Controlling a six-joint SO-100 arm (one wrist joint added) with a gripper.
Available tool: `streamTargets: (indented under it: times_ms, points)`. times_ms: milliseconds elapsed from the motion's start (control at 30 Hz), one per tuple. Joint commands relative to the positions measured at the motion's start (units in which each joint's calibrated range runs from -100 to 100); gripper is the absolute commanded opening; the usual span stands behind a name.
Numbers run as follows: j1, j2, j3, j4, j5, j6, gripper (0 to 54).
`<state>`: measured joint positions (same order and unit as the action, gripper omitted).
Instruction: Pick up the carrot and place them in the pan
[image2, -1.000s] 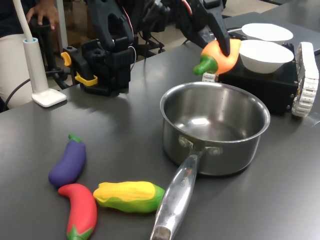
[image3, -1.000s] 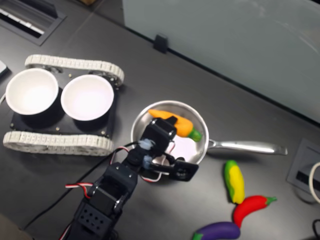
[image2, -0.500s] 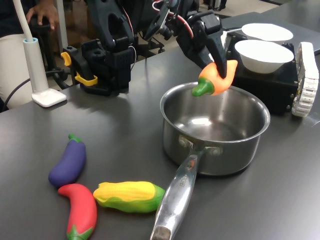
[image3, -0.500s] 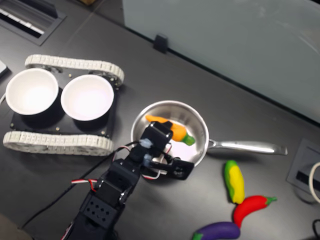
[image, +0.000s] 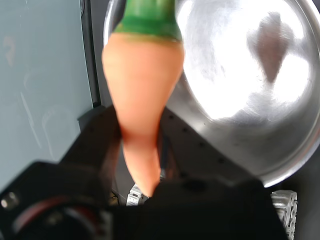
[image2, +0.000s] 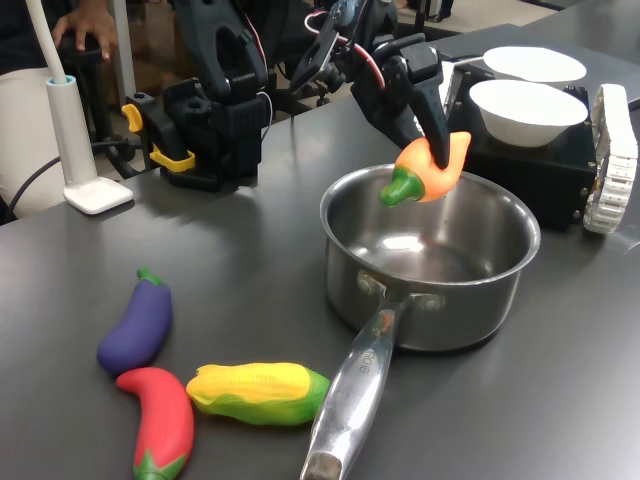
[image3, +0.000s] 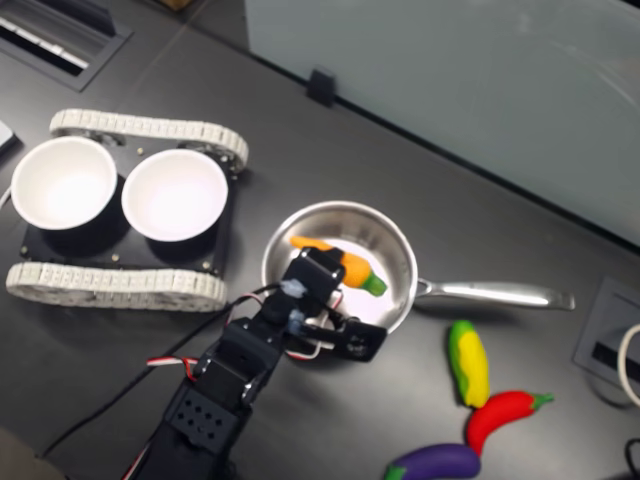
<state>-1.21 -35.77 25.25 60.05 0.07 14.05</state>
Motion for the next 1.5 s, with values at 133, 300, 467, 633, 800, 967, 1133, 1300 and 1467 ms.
streamTargets:
  times_ms: [133, 300, 467, 633, 800, 967, 1133, 1300, 1467]
  points:
    - [-0.1, -3.2, -1.4, -2.8, 0.5, 0.7, 12.3]
    - [-0.2, -3.8, -0.8, -2.1, 0.6, 0.7, 15.1]
    - [-0.5, -5.4, 1.1, -2.0, 0.4, 0.7, 15.2]
    - [-1.4, -6.8, 2.3, -1.5, 0.4, 0.7, 21.2]
    - [-1.9, -7.5, 2.5, -0.1, 0.8, 0.7, 26.2]
    - [-2.9, -9.0, 3.1, 1.1, 1.2, 0.7, 30.7]
    - [-3.7, -9.3, 3.5, 1.5, 1.4, 0.7, 34.9]
    - [-4.0, -10.1, 4.1, 2.0, 0.2, 0.7, 41.8]
    - [-3.4, -11.3, 4.9, 2.2, -0.5, 0.7, 45.3]
